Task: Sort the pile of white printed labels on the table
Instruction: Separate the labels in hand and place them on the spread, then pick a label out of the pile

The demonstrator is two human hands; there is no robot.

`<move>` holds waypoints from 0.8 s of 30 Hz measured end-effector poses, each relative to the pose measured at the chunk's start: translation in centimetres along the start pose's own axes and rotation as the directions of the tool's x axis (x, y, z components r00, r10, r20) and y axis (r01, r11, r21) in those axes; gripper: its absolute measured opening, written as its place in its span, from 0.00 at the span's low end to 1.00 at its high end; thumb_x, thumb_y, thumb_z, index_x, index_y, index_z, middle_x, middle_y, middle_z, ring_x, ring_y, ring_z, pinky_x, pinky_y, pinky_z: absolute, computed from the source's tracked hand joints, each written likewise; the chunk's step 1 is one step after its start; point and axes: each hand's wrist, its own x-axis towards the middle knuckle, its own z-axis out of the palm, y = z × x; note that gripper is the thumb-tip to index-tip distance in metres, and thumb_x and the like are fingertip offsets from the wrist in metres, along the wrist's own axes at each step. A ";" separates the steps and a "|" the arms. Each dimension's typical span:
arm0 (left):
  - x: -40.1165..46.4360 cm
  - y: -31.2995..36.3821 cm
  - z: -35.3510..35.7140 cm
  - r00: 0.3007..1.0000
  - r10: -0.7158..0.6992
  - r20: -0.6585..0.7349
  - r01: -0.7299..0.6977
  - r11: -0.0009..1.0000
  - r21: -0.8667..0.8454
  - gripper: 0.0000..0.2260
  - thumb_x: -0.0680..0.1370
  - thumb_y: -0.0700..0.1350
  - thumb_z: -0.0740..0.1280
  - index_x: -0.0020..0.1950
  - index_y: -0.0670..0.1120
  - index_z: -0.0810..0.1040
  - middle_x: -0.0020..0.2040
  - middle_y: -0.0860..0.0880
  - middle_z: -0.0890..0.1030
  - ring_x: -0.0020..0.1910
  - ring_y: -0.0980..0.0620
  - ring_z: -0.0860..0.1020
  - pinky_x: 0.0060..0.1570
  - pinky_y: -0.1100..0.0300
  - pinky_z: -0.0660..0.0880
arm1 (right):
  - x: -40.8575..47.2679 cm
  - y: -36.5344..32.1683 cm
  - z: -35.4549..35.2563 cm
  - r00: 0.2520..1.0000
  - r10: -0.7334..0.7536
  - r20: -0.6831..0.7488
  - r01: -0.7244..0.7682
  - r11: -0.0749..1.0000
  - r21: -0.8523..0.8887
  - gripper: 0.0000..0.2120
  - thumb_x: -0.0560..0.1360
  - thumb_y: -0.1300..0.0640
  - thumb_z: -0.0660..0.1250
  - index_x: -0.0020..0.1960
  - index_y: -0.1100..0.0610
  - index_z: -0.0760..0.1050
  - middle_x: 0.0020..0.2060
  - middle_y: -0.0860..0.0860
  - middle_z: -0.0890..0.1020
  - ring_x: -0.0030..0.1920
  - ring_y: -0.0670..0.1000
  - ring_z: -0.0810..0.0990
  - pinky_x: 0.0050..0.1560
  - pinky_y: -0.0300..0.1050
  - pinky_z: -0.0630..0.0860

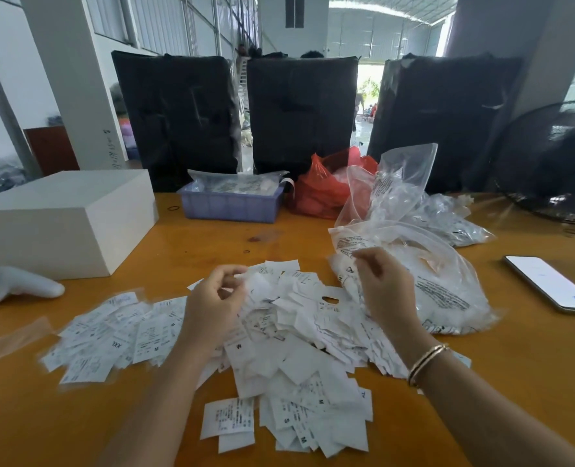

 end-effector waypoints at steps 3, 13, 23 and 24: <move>0.6 -0.8 -0.9 0.998 0.018 -0.058 -0.009 0.987 0.160 0.10 0.76 0.39 0.65 0.49 0.56 0.76 0.36 0.52 0.77 0.29 0.54 0.73 0.23 0.67 0.66 | 3.5 2.2 -1.7 0.991 -0.026 -0.130 -0.004 0.973 -0.229 0.10 0.77 0.64 0.61 0.53 0.58 0.79 0.51 0.52 0.79 0.50 0.50 0.78 0.50 0.37 0.71; 0.8 -2.3 -1.0 0.995 -0.071 -0.068 0.098 0.681 0.725 0.13 0.77 0.51 0.63 0.61 0.54 0.74 0.63 0.51 0.74 0.59 0.50 0.71 0.52 0.53 0.72 | 5.6 5.6 -1.8 0.920 0.349 0.176 -0.108 0.661 -0.742 0.12 0.75 0.66 0.58 0.52 0.63 0.79 0.52 0.58 0.79 0.51 0.58 0.77 0.48 0.45 0.72; -0.1 -1.5 0.8 0.998 0.058 0.012 -0.051 0.734 0.678 0.11 0.78 0.49 0.63 0.59 0.52 0.77 0.62 0.52 0.75 0.63 0.50 0.70 0.54 0.54 0.74 | 4.6 5.2 -2.2 0.958 0.234 0.168 -0.051 0.711 -0.702 0.09 0.78 0.55 0.62 0.49 0.59 0.78 0.45 0.57 0.80 0.47 0.58 0.77 0.49 0.50 0.74; -0.2 -1.4 0.9 0.997 0.080 0.018 -0.072 0.743 0.665 0.10 0.78 0.48 0.63 0.58 0.51 0.77 0.62 0.52 0.75 0.63 0.50 0.70 0.55 0.54 0.74 | 4.7 5.2 -2.3 0.958 0.233 0.170 -0.050 0.716 -0.697 0.10 0.78 0.54 0.61 0.48 0.59 0.78 0.45 0.56 0.80 0.47 0.57 0.77 0.49 0.50 0.74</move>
